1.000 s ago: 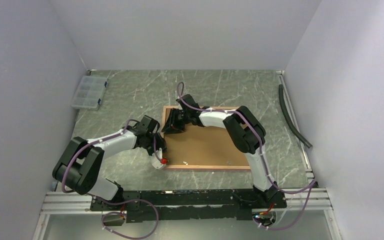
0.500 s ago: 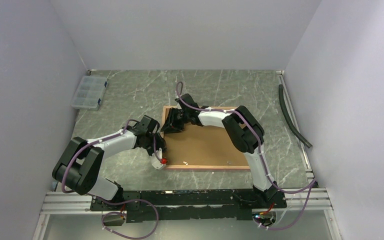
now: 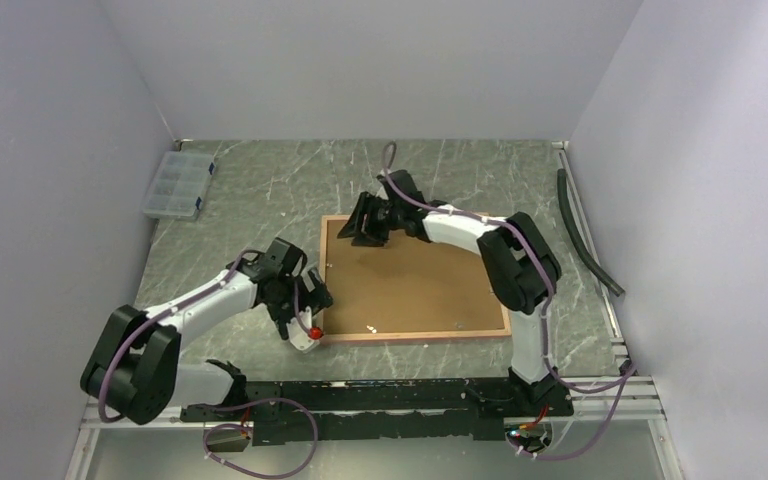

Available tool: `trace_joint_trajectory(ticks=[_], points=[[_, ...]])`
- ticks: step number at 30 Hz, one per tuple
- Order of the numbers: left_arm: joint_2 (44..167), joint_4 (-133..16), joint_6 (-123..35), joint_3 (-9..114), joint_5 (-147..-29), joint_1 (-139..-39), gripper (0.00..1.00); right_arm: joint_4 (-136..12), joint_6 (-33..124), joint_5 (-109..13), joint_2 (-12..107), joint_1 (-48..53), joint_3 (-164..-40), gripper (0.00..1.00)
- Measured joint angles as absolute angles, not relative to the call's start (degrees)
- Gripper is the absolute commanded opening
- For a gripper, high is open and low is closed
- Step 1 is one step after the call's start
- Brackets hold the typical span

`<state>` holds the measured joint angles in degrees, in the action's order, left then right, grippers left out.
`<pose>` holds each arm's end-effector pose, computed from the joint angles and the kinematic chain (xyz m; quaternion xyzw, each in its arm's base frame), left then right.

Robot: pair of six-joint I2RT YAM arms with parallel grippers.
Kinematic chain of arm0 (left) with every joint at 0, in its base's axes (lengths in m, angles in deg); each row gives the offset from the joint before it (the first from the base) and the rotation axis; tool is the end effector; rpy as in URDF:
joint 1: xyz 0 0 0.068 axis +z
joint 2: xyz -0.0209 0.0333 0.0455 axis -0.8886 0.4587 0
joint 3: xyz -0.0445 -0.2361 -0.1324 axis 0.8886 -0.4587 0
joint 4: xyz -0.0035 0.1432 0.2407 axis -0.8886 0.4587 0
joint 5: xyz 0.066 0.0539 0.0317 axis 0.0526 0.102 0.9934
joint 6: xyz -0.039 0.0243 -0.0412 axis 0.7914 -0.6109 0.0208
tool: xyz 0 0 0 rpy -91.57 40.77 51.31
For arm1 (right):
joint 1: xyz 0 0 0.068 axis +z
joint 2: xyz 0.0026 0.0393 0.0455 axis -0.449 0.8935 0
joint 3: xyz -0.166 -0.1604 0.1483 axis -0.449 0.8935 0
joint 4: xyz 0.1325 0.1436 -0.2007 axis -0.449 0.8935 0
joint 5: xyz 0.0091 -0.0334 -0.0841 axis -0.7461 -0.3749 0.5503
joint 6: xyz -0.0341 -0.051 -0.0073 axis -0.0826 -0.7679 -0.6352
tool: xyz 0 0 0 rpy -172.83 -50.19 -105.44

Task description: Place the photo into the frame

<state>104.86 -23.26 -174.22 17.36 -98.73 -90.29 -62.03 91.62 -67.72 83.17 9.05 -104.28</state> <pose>0.2018 -0.1228 0.1435 0.9382 0.2569 0.0019 0.2321 0.3707 0.2930 0.1540 0.0344 0.8866 0.4387 0.1429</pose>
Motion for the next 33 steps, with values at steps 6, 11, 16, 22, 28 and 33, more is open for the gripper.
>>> trace_joint_trajectory(ticks=[6, 11, 16, 22, 28, 33], points=[[100.60, -21.54, -174.02, 17.01, -98.75, -89.99, 0.95, -58.66, 89.10, -64.33, 72.98, 2.25, -97.81, 0.74], [111.35, -21.80, -160.84, 28.51, -96.34, -88.85, 0.95, -52.56, 85.74, -55.76, 62.40, -9.71, -92.58, 0.98], [129.58, -18.94, -146.24, 53.54, -94.92, -83.60, 0.95, -48.21, 83.05, -46.21, 57.24, -19.96, -89.96, 1.00], [150.83, -12.33, -131.64, 86.34, -96.93, -76.70, 0.95, -45.39, 82.26, -43.17, 56.15, -26.97, -83.84, 1.00], [167.50, -7.02, -118.07, 105.18, -99.10, -74.23, 0.89, -41.37, 83.66, -43.63, 53.81, -28.90, -77.48, 1.00], [172.40, -5.71, -108.51, 108.64, -103.93, -73.86, 0.86, -31.71, 85.36, -45.99, 43.98, -28.59, -73.55, 1.00]])
